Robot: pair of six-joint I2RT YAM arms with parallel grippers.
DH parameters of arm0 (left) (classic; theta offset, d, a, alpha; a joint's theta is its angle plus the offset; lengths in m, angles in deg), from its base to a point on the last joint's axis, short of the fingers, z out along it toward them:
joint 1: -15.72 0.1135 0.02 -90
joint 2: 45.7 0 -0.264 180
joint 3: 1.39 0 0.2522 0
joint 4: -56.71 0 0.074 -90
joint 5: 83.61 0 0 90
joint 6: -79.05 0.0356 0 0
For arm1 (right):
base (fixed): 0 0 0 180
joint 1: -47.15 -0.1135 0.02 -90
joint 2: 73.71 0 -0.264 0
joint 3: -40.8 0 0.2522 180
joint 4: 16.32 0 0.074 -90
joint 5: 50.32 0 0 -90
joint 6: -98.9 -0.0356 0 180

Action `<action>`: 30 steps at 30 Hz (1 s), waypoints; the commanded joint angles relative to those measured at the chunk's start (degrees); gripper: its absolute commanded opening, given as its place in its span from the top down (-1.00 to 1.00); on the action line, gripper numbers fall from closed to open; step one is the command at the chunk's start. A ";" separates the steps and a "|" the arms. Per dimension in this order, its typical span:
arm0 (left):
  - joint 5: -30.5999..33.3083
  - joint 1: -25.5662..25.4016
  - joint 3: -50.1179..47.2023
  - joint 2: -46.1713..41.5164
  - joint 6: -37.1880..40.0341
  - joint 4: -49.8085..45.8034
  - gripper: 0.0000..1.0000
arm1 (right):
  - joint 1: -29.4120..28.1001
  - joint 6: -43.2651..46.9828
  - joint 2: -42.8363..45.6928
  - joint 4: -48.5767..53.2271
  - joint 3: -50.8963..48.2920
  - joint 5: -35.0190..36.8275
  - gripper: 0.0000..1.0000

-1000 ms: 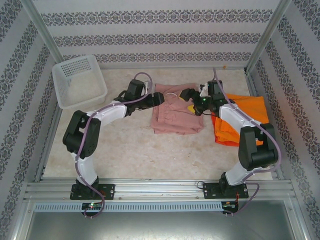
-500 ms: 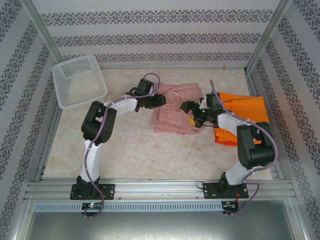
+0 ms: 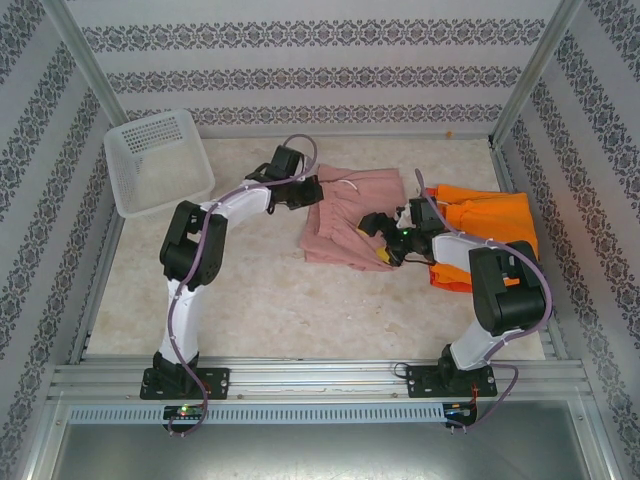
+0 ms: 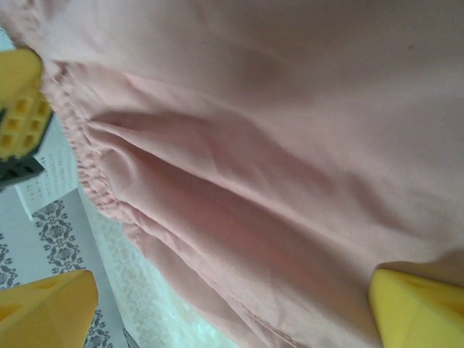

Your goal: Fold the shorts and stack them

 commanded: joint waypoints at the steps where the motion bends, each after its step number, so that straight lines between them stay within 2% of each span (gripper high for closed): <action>1: 1.35 1.70 1.24 -1.89 2.26 -2.75 1.00 | -1.43 0.06 1.27 0.13 -0.78 -0.10 -0.94; 9: 0.37 3.36 -1.68 2.42 1.11 -0.04 0.99 | -4.29 -1.18 -2.79 -1.15 1.27 -1.11 -0.96; 13: -1.33 4.77 -3.95 -0.52 1.27 1.20 0.64 | -4.52 -1.91 -2.50 -1.36 2.23 -2.55 -0.95; 16: -3.13 4.90 -7.06 -6.23 1.56 2.27 0.29 | -4.04 -1.77 -0.04 -0.12 3.85 -3.57 -0.96; 20: -7.04 4.60 -16.17 -15.35 -2.53 8.15 -0.09 | -2.91 2.03 5.85 4.79 6.85 -1.49 -0.95; 24: -9.63 2.51 -21.74 -20.72 -5.00 9.98 -0.23 | -1.43 9.78 10.83 14.01 10.59 5.26 -0.95; 30: -7.95 0.37 -27.64 -21.45 -5.29 8.00 -0.25 | 2.49 10.55 13.54 15.92 10.23 4.84 -0.95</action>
